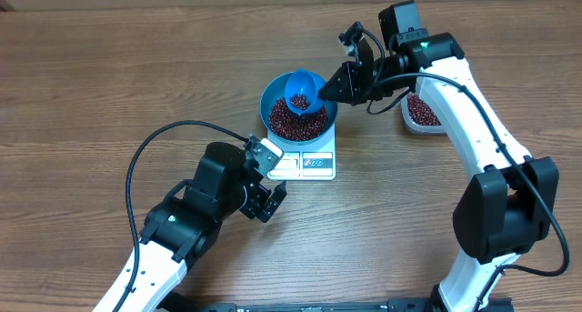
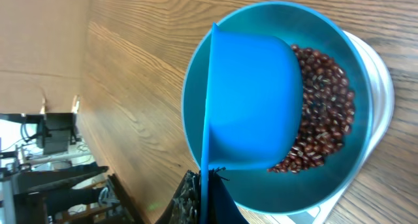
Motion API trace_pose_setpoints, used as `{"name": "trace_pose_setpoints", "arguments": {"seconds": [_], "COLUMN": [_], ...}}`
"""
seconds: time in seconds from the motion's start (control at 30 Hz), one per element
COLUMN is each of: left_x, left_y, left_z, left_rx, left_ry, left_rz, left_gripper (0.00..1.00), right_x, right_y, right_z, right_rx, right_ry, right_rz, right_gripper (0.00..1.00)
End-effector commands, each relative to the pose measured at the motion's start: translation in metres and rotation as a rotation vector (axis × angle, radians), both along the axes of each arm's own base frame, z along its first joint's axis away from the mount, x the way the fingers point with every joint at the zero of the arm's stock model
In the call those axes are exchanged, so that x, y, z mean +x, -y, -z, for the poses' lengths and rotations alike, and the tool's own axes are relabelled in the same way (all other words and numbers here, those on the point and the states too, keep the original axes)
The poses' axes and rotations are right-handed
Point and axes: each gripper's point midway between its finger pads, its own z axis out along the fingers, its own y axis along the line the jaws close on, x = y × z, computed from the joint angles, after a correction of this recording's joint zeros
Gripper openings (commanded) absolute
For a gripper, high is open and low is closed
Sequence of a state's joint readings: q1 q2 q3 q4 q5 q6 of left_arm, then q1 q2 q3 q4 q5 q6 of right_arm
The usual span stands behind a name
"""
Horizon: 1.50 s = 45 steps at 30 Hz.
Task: Scoop item into bowl and weigh 150g on scale
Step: 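Move the empty blue scoop with the right gripper back to the tub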
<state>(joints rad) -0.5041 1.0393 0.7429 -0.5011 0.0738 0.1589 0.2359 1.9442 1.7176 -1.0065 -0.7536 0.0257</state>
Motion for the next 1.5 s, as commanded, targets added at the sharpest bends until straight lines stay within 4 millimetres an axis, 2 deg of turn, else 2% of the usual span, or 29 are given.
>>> {"name": "trace_pose_setpoints", "arguments": {"seconds": [0.0, 0.33, 0.47, 0.63, 0.73, 0.83, 1.07, 1.23, 1.47], "left_x": [-0.002, -0.002, -0.002, -0.002, -0.002, -0.002, -0.002, -0.002, -0.002], "left_y": [0.001, 0.001, 0.001, 0.001, 0.001, 0.001, 0.001, 0.001, 0.001], "left_z": [0.004, 0.004, 0.004, 0.004, 0.004, 0.004, 0.004, 0.004, 0.004], "left_rx": [0.002, 0.003, 0.003, 0.003, 0.003, 0.002, 0.003, 0.002, 0.003], "left_ry": [-0.013, -0.013, -0.013, -0.013, -0.013, -0.013, -0.013, -0.013, -0.013], "left_rz": [-0.002, -0.002, -0.002, -0.002, -0.002, -0.002, -0.002, -0.002, -0.002], "left_gripper": [0.99, 0.99, 1.0, 1.0, 0.99, 1.0, 1.0, 1.0, 1.0], "right_x": [0.006, 0.004, 0.009, 0.019, 0.029, 0.036, 0.025, 0.014, 0.002], "right_y": [-0.002, 0.024, 0.049, 0.091, 0.124, 0.162, 0.227, 0.252, 0.28], "right_z": [-0.038, -0.099, -0.116, -0.125, -0.122, -0.111, -0.08, -0.063, -0.05], "right_rx": [0.087, 0.12, 0.119, 0.116, 0.095, 0.018, -0.173, -0.314, -0.489], "right_ry": [0.072, 0.212, 0.259, 0.262, 0.242, 0.215, 0.104, 0.048, 0.009], "right_rz": [-0.015, 0.036, 0.095, 0.21, 0.311, 0.434, 0.621, 0.69, 0.754], "right_gripper": [0.04, 0.04, 0.04, 0.04, 0.04, 0.04, 0.04, 0.04, 0.04]}}
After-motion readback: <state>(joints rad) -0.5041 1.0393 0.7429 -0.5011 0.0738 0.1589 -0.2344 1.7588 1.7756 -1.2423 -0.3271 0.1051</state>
